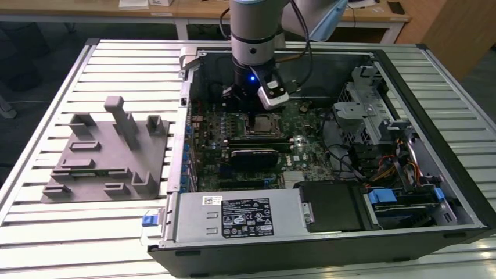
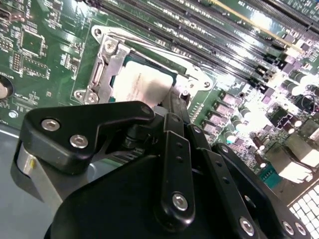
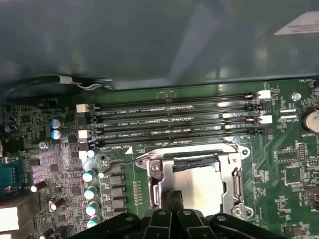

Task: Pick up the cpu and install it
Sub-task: 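Close the cpu cover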

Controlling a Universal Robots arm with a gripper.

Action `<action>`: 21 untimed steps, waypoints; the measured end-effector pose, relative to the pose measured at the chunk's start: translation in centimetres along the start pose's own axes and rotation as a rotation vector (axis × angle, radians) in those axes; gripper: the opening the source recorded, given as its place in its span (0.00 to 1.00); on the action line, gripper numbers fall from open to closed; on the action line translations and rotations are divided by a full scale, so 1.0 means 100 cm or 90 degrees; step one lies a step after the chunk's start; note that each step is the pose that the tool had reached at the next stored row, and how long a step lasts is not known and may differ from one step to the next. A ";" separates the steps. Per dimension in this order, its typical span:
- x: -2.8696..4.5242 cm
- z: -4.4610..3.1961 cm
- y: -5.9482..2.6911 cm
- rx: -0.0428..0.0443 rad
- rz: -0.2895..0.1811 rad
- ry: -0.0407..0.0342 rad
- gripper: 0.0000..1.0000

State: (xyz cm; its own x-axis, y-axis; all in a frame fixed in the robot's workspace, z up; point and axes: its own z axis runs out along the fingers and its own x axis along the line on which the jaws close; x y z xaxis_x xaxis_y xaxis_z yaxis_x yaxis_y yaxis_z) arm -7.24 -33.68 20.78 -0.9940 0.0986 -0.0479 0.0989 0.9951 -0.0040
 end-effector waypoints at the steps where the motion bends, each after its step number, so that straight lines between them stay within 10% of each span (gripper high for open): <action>1: 0.0008 0.0005 -0.0001 -0.0018 0.000 0.0001 0.11; 8: 0.0034 0.0041 -0.0003 -0.0191 -0.001 0.0018 0.11; 21: 0.0066 0.0067 -0.0011 -0.0214 -0.001 0.0022 0.11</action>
State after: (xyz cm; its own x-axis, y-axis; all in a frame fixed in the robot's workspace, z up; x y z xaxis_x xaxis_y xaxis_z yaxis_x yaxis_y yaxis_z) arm -7.87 -33.73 20.07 -0.9943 0.0966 -0.0444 0.0953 0.9950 0.0295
